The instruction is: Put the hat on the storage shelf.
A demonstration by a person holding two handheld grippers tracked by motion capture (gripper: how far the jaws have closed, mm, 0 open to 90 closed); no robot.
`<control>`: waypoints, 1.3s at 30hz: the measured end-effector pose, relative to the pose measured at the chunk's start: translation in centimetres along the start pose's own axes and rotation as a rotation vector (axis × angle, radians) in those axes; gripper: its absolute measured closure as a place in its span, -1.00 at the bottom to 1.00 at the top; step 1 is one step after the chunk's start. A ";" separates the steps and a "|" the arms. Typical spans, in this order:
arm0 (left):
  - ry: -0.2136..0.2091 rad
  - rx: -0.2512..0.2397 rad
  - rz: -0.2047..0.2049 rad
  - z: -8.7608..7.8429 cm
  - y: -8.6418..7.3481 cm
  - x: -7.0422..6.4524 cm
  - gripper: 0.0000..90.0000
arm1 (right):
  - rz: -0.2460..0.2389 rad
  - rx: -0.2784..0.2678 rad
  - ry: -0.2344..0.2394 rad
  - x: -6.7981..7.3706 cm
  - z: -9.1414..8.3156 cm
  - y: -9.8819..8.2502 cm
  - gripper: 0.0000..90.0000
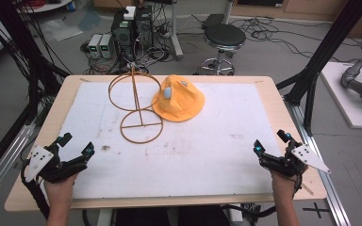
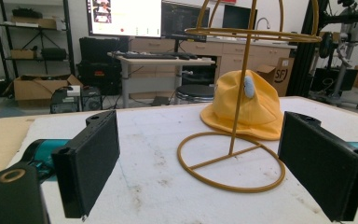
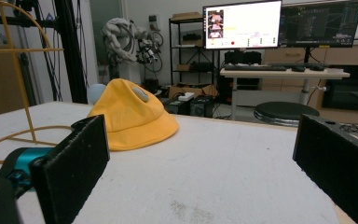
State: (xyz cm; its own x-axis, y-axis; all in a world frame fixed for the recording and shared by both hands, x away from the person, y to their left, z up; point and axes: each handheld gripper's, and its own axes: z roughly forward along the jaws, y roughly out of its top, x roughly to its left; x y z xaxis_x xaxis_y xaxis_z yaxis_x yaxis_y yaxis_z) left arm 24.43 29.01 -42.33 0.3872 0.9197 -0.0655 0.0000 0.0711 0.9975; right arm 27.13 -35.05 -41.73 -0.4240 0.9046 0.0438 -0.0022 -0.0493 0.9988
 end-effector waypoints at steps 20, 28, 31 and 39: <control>-0.006 -0.011 0.004 0.1 0.2 -0.4 -0.71 | -0.027 0.013 0.059 1.4 0.7 0.9 -0.93; 0.003 -0.017 -0.011 -0.1 0.2 0.1 -0.71 | -0.071 0.051 0.117 2.9 2.2 2.2 -0.93; 0.006 -0.014 -0.013 0.0 0.2 0.1 -0.71 | -0.090 0.079 0.133 3.4 3.4 2.3 -0.93; -0.003 -0.009 -0.007 0.2 0.1 -0.2 -0.71 | -0.101 0.111 0.171 4.5 6.4 3.2 -0.93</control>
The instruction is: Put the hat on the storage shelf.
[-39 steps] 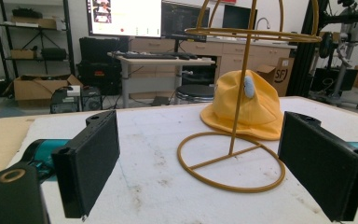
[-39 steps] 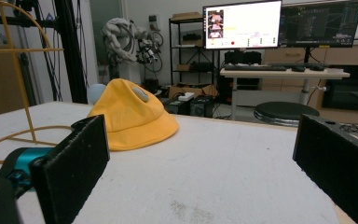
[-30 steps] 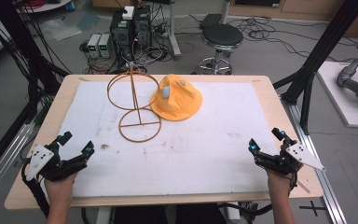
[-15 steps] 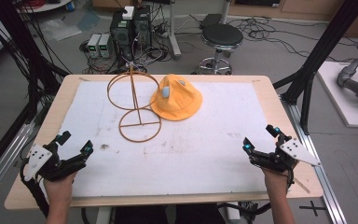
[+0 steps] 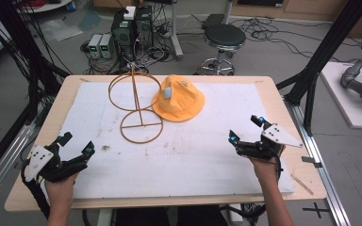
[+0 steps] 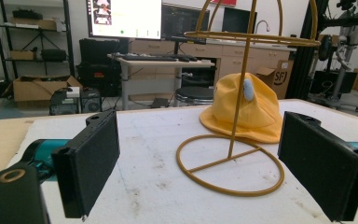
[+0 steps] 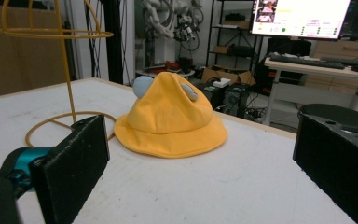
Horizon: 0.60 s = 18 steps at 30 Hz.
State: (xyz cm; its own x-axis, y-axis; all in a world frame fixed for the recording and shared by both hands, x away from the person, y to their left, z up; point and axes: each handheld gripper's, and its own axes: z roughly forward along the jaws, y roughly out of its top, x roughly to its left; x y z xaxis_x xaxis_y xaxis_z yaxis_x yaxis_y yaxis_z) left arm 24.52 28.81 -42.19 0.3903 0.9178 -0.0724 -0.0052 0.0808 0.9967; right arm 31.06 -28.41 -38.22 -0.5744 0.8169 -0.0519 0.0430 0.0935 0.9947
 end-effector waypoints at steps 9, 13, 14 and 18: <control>-0.007 -0.004 -0.001 -0.1 0.1 0.0 -0.71 | -0.048 0.103 0.036 0.7 4.6 1.5 -0.85; -0.004 -0.002 -0.002 -0.3 0.0 0.1 -0.71 | -0.060 0.119 0.050 1.2 6.6 2.0 -0.86; -0.005 0.000 -0.001 -0.4 0.0 0.1 -0.71 | -0.061 0.120 0.057 1.4 7.0 2.2 -0.86; 0.000 -0.002 -0.001 -0.8 0.0 0.2 -0.71 | -0.083 0.138 0.079 2.1 9.3 2.6 -0.86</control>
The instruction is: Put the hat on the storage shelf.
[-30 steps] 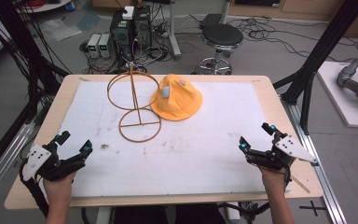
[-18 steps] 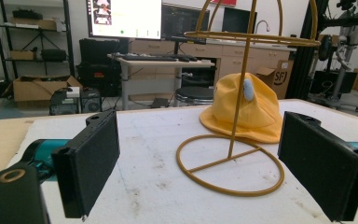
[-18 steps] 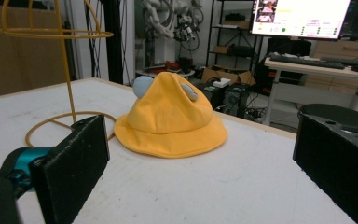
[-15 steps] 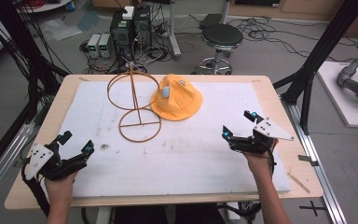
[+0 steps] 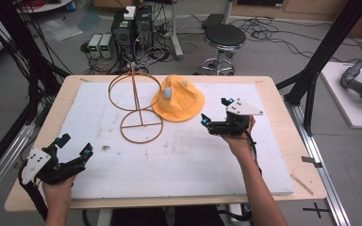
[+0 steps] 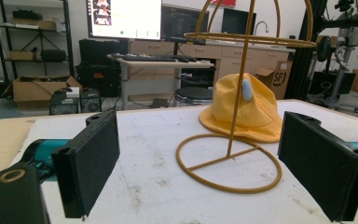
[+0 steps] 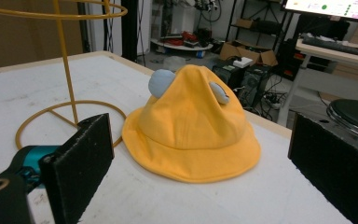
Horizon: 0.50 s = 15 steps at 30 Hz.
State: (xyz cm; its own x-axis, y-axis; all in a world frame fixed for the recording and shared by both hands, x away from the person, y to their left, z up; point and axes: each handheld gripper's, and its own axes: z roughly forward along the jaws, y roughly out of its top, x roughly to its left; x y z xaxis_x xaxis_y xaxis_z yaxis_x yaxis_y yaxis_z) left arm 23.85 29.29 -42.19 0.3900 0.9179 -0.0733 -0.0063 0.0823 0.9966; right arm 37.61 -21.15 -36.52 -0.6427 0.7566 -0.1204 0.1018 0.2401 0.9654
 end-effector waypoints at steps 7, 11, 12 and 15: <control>-0.003 0.002 -0.003 -0.4 -0.1 0.0 -0.71 | -0.023 0.026 0.000 -0.1 2.5 0.7 -0.86; -0.011 0.004 -0.002 -0.4 -0.2 -0.2 -0.71 | -0.022 0.019 0.005 -0.3 3.9 1.0 -0.86; -0.015 0.006 0.001 -0.4 -0.2 -0.2 -0.71 | -0.024 0.020 0.007 -0.5 4.3 1.0 -0.86; -0.020 0.006 -0.003 -0.4 -0.3 -0.3 -0.71 | -0.030 0.032 0.008 -1.0 5.6 1.1 -0.86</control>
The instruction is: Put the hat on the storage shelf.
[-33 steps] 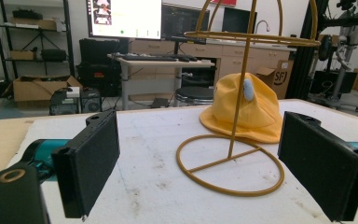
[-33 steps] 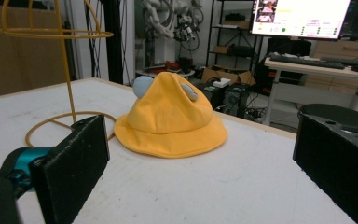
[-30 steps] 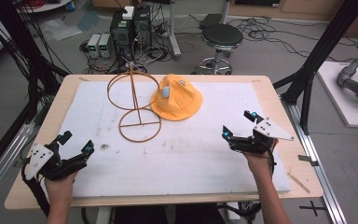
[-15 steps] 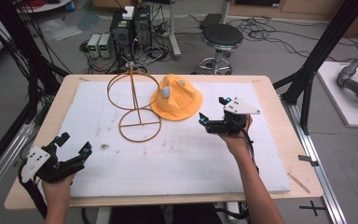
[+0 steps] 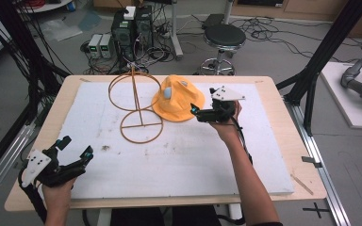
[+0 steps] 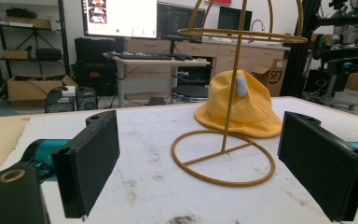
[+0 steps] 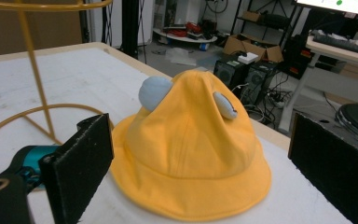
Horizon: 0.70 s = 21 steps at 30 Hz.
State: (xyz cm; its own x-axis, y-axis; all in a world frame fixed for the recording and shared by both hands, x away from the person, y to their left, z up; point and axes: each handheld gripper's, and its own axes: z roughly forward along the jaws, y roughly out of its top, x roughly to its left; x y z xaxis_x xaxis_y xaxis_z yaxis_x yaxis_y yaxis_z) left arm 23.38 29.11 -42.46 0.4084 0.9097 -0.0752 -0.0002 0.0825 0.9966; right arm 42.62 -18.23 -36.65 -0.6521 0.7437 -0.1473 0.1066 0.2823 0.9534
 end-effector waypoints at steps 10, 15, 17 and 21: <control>-0.029 0.009 -0.018 0.5 -0.5 -0.2 -0.71 | -0.054 0.027 0.044 -1.2 5.0 1.6 -0.86; -0.049 0.009 -0.030 0.9 -0.6 -0.4 -0.71 | -0.015 0.050 0.043 -2.2 7.1 -0.1 -0.85; -0.059 0.014 -0.027 1.1 -0.7 -0.5 -0.71 | -0.025 0.080 0.051 -2.4 7.9 -1.0 -0.84; -0.081 0.019 -0.036 1.6 -0.9 -0.8 -0.71 | -0.028 0.098 0.066 -3.0 8.8 -1.5 -0.83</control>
State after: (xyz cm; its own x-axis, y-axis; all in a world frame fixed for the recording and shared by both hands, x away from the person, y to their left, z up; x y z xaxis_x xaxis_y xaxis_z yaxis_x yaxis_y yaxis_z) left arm 24.47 27.65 -43.23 0.4806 0.8702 -0.1083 0.0324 0.1058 0.9939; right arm 51.02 -15.53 -39.98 -0.7033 0.6944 -0.1525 0.1585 0.3622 0.9185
